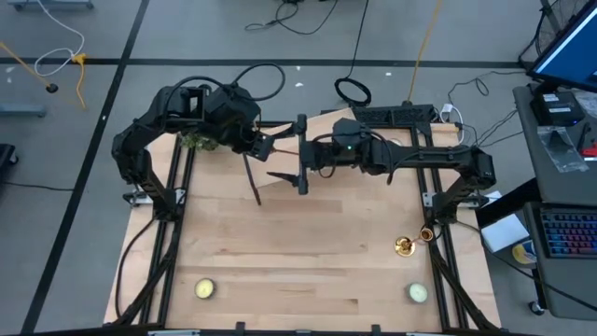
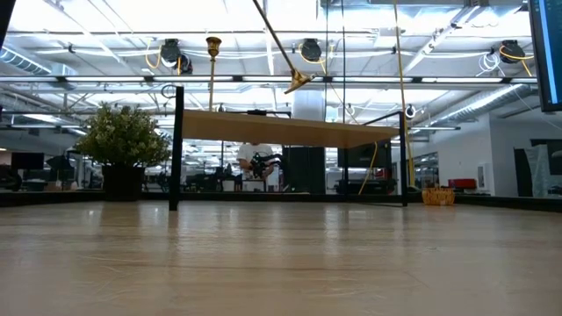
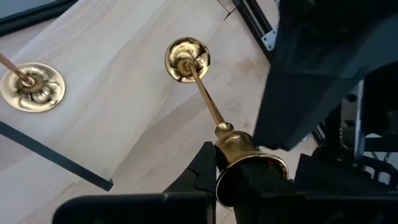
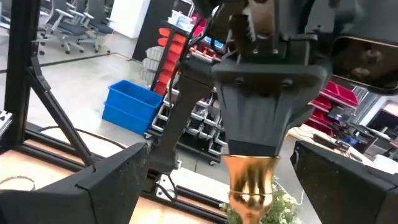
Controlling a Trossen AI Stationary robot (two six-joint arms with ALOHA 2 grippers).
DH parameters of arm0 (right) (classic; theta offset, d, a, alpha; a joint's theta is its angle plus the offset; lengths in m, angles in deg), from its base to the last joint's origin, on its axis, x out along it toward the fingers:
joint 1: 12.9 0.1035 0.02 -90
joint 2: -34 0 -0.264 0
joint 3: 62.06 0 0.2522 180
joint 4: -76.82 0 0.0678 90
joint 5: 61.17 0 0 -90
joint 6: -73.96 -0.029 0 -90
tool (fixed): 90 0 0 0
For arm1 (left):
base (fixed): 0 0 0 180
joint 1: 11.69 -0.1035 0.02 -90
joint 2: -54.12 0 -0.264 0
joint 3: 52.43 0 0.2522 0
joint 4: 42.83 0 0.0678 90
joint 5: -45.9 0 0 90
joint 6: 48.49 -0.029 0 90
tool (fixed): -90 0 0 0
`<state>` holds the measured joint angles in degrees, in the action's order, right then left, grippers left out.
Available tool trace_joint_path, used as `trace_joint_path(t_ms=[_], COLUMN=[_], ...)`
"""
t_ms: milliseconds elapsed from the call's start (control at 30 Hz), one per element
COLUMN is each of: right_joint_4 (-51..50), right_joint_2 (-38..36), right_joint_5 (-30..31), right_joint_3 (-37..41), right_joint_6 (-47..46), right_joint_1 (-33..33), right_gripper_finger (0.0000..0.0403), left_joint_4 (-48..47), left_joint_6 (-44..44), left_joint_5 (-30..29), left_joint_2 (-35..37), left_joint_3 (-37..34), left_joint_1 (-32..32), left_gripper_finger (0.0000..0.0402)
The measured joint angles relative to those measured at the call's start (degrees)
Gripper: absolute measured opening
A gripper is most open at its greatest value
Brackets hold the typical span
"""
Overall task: Pick & Place candle stick holders
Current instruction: Put the left gold candle holder on the shelf aligned with gold candle holder
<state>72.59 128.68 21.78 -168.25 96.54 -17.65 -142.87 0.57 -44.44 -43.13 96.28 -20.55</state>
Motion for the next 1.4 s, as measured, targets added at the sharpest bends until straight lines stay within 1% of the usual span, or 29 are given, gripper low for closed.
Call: trace_joint_path(t_ms=[167,367,633,700,767,1133,1400], right_joint_4=[-1.0,-1.0,-1.2,-1.2,-1.2,-1.2,-1.2], right_joint_2=[0.0,0.0,0.0,0.0,0.0,0.0,0.0], right_joint_5=[2.7,2.8,2.8,3.7,4.4,4.4,4.3], right_joint_3=[0.0,0.0,0.0,0.0,0.0,0.0,0.0], right_joint_6=[-0.4,-0.4,-0.8,-0.9,-0.9,-2.4,-2.4], right_joint_1=[0.0,0.0,0.0,0.0,0.0,0.0,0.0], right_gripper_finger=[0.0361,0.0318,0.0279,0.0267,0.0253,0.0164,0.0113], left_joint_4=[0.0,0.0,1.4,1.3,1.3,1.2,1.0], left_joint_6=[-0.2,-0.5,-0.9,-1.0,-1.1,-1.4,-1.4], left_joint_5=[0.0,-0.2,-0.2,-0.1,0.2,0.3,0.4], left_joint_2=[0.0,0.0,0.0,0.0,0.0,0.0,0.1], left_joint_3=[0.0,0.0,0.0,0.0,0.0,0.0,0.0], left_joint_1=[0.0,0.0,0.2,0.3,0.3,0.3,0.8], left_gripper_finger=[0.0016,0.0016,0.0016,0.0016,0.0016,0.0016,0.0016])
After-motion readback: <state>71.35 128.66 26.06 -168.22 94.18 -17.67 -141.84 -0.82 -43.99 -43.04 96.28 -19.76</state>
